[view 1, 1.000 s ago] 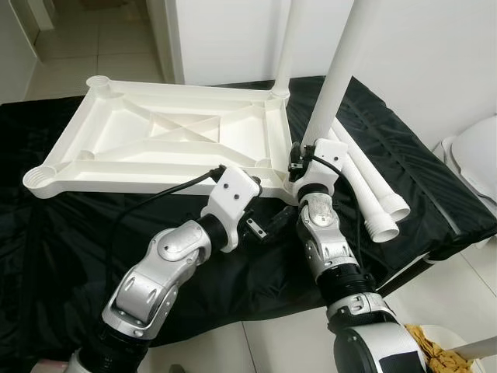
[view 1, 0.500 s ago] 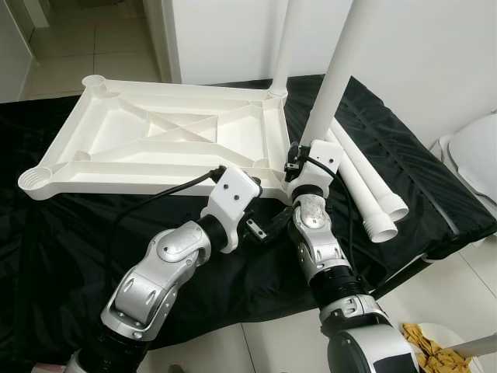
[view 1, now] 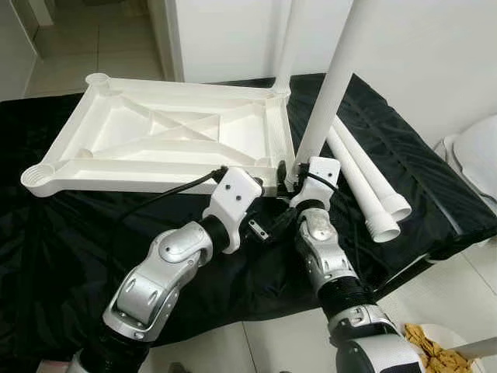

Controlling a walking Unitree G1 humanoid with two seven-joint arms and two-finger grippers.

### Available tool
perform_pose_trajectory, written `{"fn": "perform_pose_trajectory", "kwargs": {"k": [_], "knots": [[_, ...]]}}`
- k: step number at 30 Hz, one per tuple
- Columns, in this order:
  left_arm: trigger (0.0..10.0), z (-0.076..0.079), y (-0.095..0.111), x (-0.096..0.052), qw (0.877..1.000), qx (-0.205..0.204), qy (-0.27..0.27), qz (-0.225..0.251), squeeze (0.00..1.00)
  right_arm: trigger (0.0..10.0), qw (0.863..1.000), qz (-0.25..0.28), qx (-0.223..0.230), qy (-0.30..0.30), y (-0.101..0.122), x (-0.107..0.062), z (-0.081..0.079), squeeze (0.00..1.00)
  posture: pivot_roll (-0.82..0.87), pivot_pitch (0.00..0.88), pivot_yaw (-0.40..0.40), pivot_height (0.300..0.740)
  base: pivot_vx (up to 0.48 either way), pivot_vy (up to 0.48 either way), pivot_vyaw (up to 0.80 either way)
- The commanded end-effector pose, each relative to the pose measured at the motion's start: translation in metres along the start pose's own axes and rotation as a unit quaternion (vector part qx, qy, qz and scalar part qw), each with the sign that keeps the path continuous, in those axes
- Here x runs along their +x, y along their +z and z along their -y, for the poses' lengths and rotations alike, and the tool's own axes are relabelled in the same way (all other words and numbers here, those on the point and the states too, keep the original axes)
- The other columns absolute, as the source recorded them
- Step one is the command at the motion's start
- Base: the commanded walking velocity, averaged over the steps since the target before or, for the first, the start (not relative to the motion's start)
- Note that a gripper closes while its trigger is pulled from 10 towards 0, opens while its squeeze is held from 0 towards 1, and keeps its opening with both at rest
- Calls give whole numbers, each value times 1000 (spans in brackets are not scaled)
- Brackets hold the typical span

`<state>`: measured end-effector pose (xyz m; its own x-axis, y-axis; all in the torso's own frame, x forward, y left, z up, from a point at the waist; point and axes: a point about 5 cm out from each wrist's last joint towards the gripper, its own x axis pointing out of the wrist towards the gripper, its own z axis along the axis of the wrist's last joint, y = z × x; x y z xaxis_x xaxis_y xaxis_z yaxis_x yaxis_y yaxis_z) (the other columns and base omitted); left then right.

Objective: Building children table

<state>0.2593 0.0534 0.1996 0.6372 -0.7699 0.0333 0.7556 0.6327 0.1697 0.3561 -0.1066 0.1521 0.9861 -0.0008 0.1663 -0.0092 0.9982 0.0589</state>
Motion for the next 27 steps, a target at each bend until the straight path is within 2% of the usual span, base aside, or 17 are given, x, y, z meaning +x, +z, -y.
{"fn": "perform_pose_trajectory", "kwargs": {"k": [1,6,11,14,16,17,18,27], "knots": [[10000,3,1,1,1000,2,-17,-1,0,10000,1000,-6,13,11,0,2,3,0,-8,45,-24,740,0,0,0],[10000,3,2,1,1000,2,-16,-1,0,10000,998,-7,16,52,4,6,11,0,-10,47,-22,740,0,0,0],[10000,4,3,1,1000,4,-20,-1,0,10000,992,-20,24,124,6,12,20,0,-11,60,-14,740,0,0,0],[10000,4,4,1,1000,3,-21,-1,0,10000,990,-25,26,134,6,13,22,0,-11,60,-14,740,0,0,0],[10000,6,3,1,1000,4,-27,-5,0,10000,987,-37,13,154,7,18,35,0,-6,65,-12,740,0,0,0],[10000,6,3,1,1000,4,-27,-5,0,10000,987,-37,13,154,7,18,35,0,-6,65,-12,740,0,0,0],[10000,7,1,1,999,4,-30,-12,0,10000,985,-44,-2,166,9,22,48,0,-4,67,-11,740,0,0,0],[10000,7,1,-1,999,9,-31,-18,0,10000,974,-62,-38,214,11,26,64,0,6,75,-1,740,0,0,0]]}}
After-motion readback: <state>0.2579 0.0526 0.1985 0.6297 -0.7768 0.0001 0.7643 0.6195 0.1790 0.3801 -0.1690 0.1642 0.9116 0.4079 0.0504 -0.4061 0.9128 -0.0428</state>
